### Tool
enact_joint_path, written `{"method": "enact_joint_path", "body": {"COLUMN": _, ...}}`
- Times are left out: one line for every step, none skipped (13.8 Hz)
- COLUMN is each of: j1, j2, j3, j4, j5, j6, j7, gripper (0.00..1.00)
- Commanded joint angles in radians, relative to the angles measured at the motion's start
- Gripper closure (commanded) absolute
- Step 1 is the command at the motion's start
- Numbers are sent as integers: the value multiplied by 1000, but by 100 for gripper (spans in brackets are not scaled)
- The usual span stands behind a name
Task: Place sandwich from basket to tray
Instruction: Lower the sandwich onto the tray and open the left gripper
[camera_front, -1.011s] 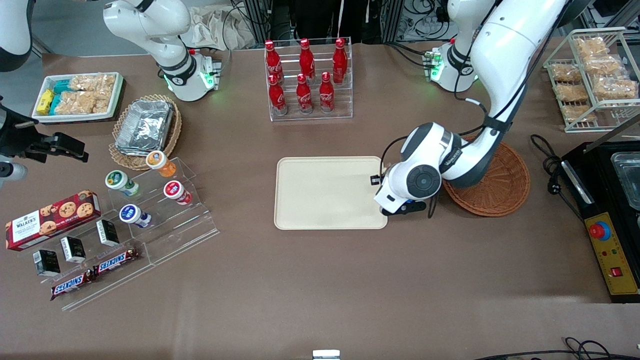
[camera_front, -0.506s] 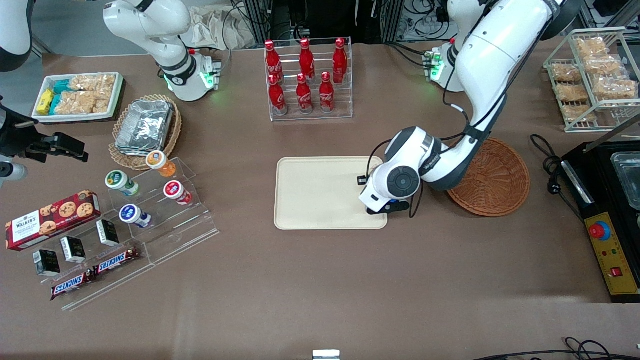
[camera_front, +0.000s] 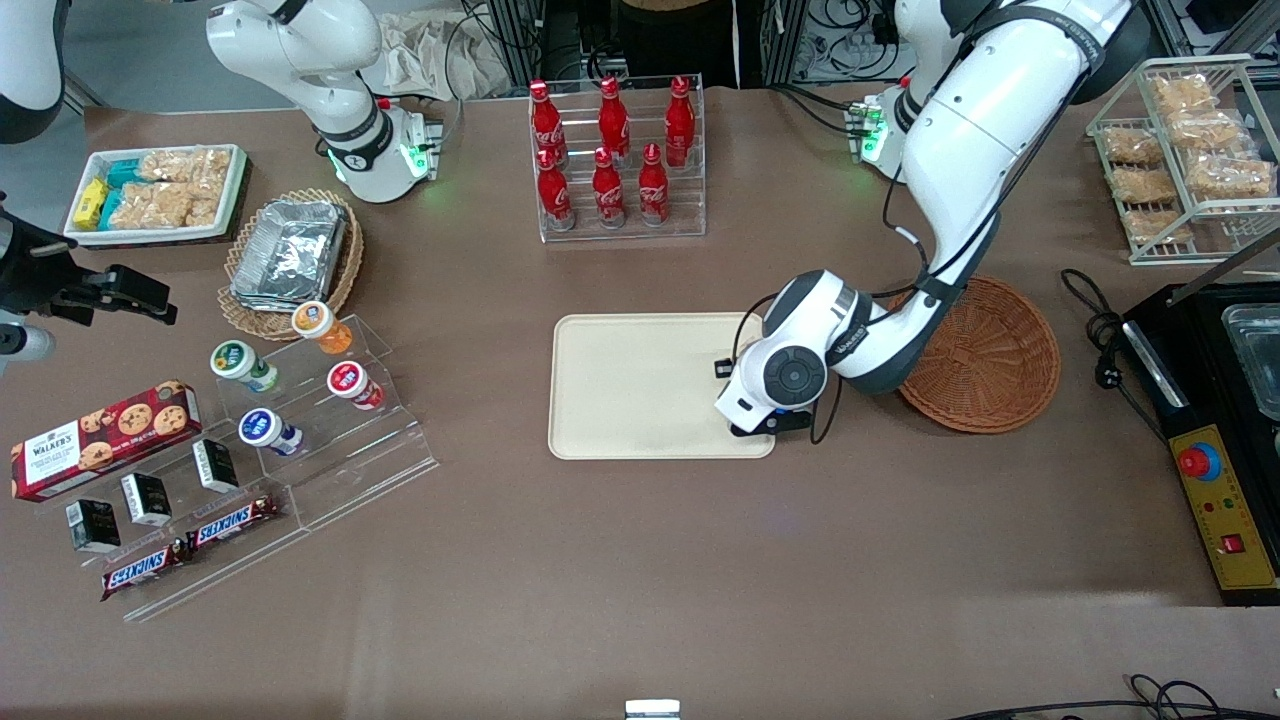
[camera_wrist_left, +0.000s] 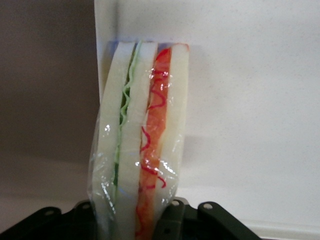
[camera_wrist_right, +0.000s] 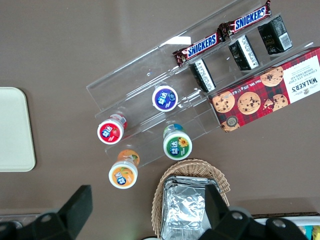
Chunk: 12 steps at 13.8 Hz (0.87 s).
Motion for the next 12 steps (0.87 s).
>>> {"method": "enact_joint_path", "body": {"j1": -14, "j2": 19, "j3": 3, "j4": 22, "j5": 20, "j6": -2, "j7": -32, "gripper": 0}}
{"method": "enact_joint_path", "body": {"j1": -8, "j2": 19, "j3": 3, "j4": 28, "j5": 16, "j6": -2, "j7": -31, "gripper": 0}}
{"method": "enact_joint_path", "body": {"j1": -6, "j2": 16, "j3": 3, "j4": 30, "j5": 16, "j6": -4, "j7": -31, "gripper": 0}}
{"method": "enact_joint_path", "body": {"j1": -6, "j2": 11, "j3": 3, "j4": 30, "j5": 16, "j6": -5, "j7": -32, "gripper": 0}}
{"method": "enact_joint_path", "body": {"j1": -6, "j2": 7, "j3": 3, "j4": 31, "j5": 18, "j6": -10, "j7": -31, "gripper": 0}}
{"method": "enact_joint_path", "body": {"j1": -5, "j2": -4, "j3": 3, "j4": 31, "j5": 18, "j6": -14, "j7": -31, "gripper": 0}}
{"method": "enact_joint_path", "body": {"j1": -5, "j2": -19, "j3": 3, "j4": 31, "j5": 18, "j6": -19, "j7": -29, "gripper": 0}}
{"method": "enact_joint_path", "body": {"j1": -3, "j2": -37, "j3": 3, "j4": 31, "j5": 18, "j6": -30, "j7": -31, "gripper": 0}}
{"method": "enact_joint_path", "body": {"j1": -3, "j2": -56, "j3": 3, "j4": 31, "j5": 16, "j6": -37, "j7": -31, "gripper": 0}}
{"method": "enact_joint_path", "body": {"j1": -2, "j2": -79, "j3": 3, "j4": 31, "j5": 15, "j6": -47, "j7": -32, "gripper": 0}}
{"method": "enact_joint_path", "body": {"j1": 3, "j2": -97, "j3": 3, "j4": 33, "j5": 13, "j6": -62, "j7": -32, "gripper": 0}}
{"method": "enact_joint_path", "body": {"j1": 8, "j2": -122, "j3": 3, "j4": 33, "j5": 10, "j6": -82, "j7": -31, "gripper": 0}}
